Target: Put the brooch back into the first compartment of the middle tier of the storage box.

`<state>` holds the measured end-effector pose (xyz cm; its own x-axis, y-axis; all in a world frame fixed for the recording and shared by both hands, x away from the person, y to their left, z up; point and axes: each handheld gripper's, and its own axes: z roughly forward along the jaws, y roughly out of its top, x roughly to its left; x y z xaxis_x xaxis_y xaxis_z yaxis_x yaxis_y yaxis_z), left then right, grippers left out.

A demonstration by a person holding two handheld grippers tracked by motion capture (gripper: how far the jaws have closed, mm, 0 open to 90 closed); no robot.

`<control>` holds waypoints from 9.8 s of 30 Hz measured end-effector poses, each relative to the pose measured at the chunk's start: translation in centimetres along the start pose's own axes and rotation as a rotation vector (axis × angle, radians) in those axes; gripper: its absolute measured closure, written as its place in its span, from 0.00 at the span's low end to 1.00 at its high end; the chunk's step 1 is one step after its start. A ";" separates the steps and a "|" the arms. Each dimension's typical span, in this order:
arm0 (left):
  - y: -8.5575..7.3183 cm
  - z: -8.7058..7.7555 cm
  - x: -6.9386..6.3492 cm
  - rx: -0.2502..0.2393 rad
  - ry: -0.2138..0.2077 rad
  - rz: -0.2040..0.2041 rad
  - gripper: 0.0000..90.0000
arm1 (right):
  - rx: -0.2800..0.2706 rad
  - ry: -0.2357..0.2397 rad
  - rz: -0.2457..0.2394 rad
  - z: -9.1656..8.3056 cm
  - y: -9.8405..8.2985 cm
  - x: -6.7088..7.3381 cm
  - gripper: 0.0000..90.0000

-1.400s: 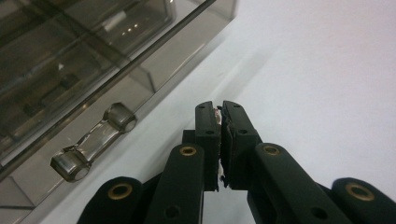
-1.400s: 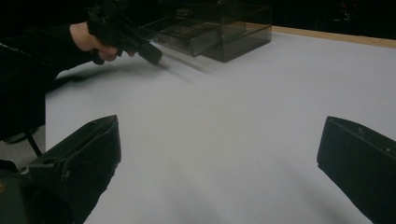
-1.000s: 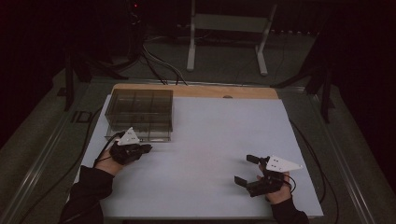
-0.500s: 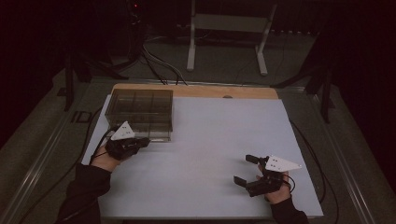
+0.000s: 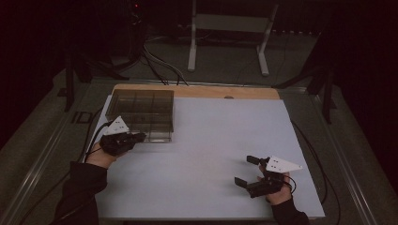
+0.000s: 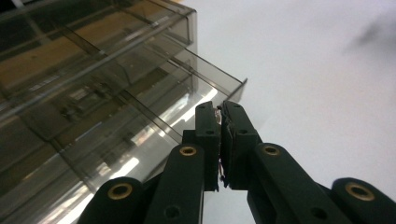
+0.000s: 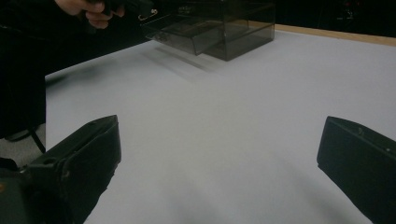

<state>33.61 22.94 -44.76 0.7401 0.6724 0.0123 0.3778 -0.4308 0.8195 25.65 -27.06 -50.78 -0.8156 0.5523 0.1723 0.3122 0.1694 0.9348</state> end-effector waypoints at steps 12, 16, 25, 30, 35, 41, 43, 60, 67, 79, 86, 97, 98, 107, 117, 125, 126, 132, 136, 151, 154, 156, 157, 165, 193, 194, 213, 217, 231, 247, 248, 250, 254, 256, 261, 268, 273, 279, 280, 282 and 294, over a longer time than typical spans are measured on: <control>-0.2 -1.1 1.9 -0.032 0.052 -0.048 0.97 | -0.002 0.000 0.007 0.1 0.0 -0.1 0.00; -0.3 -1.6 2.5 -0.045 0.069 -0.063 0.97 | 0.000 -0.001 0.006 0.1 0.0 0.0 0.00; -0.8 -2.4 3.7 -0.061 0.104 -0.078 0.97 | 0.005 -0.001 0.009 0.1 -0.1 0.0 0.00; -1.3 -2.7 4.4 -0.064 0.125 -0.099 0.97 | 0.003 0.001 0.008 0.2 0.0 0.0 0.00; -1.6 -3.0 5.2 -0.071 0.154 -0.122 0.97 | 0.005 0.001 0.009 0.2 -0.1 0.0 0.00; -2.1 -3.0 5.9 -0.076 0.175 -0.147 0.97 | 0.008 0.002 0.009 0.3 -0.1 0.0 0.00; -2.3 -3.0 6.1 -0.078 0.181 -0.154 0.97 | 0.007 0.001 0.006 0.3 -0.1 0.0 0.00; -3.6 -2.1 7.4 -0.079 0.210 -0.218 0.97 | 0.007 0.001 0.009 0.3 -0.1 0.0 0.00; -4.2 -1.8 7.8 -0.068 0.212 -0.238 0.97 | 0.012 0.001 0.008 0.4 -0.1 0.0 0.00; -5.1 -0.9 8.2 -0.033 0.209 -0.260 0.97 | 0.014 0.004 0.009 0.4 -0.1 0.1 0.00; -5.3 -0.6 8.3 -0.018 0.209 -0.267 0.97 | 0.014 0.003 0.007 0.4 -0.1 0.1 0.00; -4.8 -0.2 8.0 0.048 0.231 -0.264 0.97 | 0.014 0.002 0.005 0.4 -0.1 0.1 0.00; -4.7 -0.2 7.9 0.051 0.234 -0.263 0.97 | 0.011 0.002 0.006 0.4 -0.1 0.1 0.00; -4.4 0.3 7.6 0.094 0.240 -0.247 0.97 | 0.014 0.004 0.008 0.4 -0.1 0.1 0.00; -4.0 0.4 7.3 0.092 0.262 -0.244 0.97 | 0.010 0.005 0.014 0.4 -0.1 0.0 0.00; -3.6 -0.2 7.3 0.045 0.275 -0.258 0.96 | 0.012 0.003 0.008 0.4 -0.1 0.0 0.00; -3.6 -0.2 7.2 0.043 0.278 -0.255 0.96 | 0.010 0.004 0.010 0.4 -0.1 0.0 0.00; -3.6 -0.7 7.3 0.014 0.277 -0.275 0.86 | 0.013 0.005 0.013 0.4 -0.1 0.0 0.00; -3.3 -1.0 7.2 0.004 0.281 -0.291 0.72 | 0.014 0.006 0.011 0.4 -0.1 0.0 0.00; -2.3 -1.4 6.1 -0.028 0.293 -0.288 0.36 | 0.019 0.009 0.010 0.4 -0.1 0.1 0.00; -2.0 -1.5 5.7 -0.039 0.290 -0.280 0.30 | 0.014 0.008 0.011 0.4 -0.1 0.0 0.00; -1.7 -1.6 5.6 -0.045 0.281 -0.281 0.28 | 0.017 0.008 0.012 0.4 -0.1 0.0 0.00; -1.5 -1.6 5.5 -0.045 0.289 -0.279 0.26 | 0.015 0.008 0.010 0.4 -0.1 0.1 0.00; -0.5 -2.0 4.6 -0.060 0.268 -0.268 0.17 | 0.013 0.008 0.011 0.4 -0.1 0.0 0.00; 1.7 -1.6 1.4 -0.106 0.052 -0.183 0.00 | 0.015 0.010 0.012 0.4 -0.1 0.0 0.00; 1.8 -1.4 1.2 -0.107 0.044 -0.176 0.00 | 0.017 0.011 0.012 0.4 -0.1 0.0 0.00; 2.7 -0.1 -1.4 -0.141 -0.093 -0.105 0.00 | 0.017 0.015 0.012 0.5 -0.1 0.1 0.00; 2.5 0.7 -1.8 -0.122 -0.100 -0.096 0.00 | 0.017 0.015 0.013 0.4 -0.1 0.1 0.00; 1.2 0.1 -1.3 -0.138 -0.033 -0.089 0.00 | 0.013 0.024 0.021 0.5 0.0 0.0 0.00; -0.5 -2.1 -1.8 -0.167 -0.006 -0.108 0.00 | 0.013 0.035 0.010 0.7 0.2 0.3 0.00; -0.8 -2.2 -2.0 -0.166 -0.007 -0.112 0.00 | 0.013 0.037 0.011 0.7 0.1 0.3 0.00; -1.1 -2.2 -2.2 -0.164 -0.014 -0.119 0.00 | 0.014 0.035 0.009 0.7 0.2 0.3 0.00; -1.6 -2.1 -2.6 -0.157 -0.010 -0.124 0.00 | 0.011 0.037 0.012 0.7 0.2 0.3 0.00; -2.0 -2.1 -2.9 -0.158 -0.011 -0.129 0.00 | 0.013 0.036 0.008 0.7 0.2 0.3 0.00; -3.4 -1.8 -3.6 -0.138 -0.014 -0.132 0.00 | 0.014 0.037 0.008 0.7 0.1 0.4 0.00; -4.7 -1.9 -4.6 -0.139 -0.021 -0.125 0.00 | 0.015 0.039 0.011 0.8 0.1 0.4 0.00; -5.6 -1.9 -5.3 -0.148 -0.016 -0.120 0.00 | 0.017 0.038 0.010 0.8 0.1 0.4 0.00; -6.5 -2.3 -5.9 -0.161 -0.007 -0.120 0.00 | 0.016 0.039 0.012 0.8 0.1 0.4 0.00; -6.7 -2.3 -6.0 -0.165 -0.008 -0.121 0.00 | 0.015 0.040 0.013 0.8 0.1 0.4 0.00; -6.9 -2.4 -6.1 -0.153 -0.004 -0.118 0.00 | 0.020 0.039 0.010 0.8 0.1 0.4 0.00; -9.0 -3.2 -6.2 -0.126 0.014 -0.144 0.00 | 0.020 0.036 0.007 0.8 0.1 0.4 0.00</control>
<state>23.87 24.61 -50.32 0.6751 0.7305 -0.1028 0.4059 -0.2515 0.8786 25.76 -26.16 -50.92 -0.8303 0.5236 0.1907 0.3278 0.1823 0.9270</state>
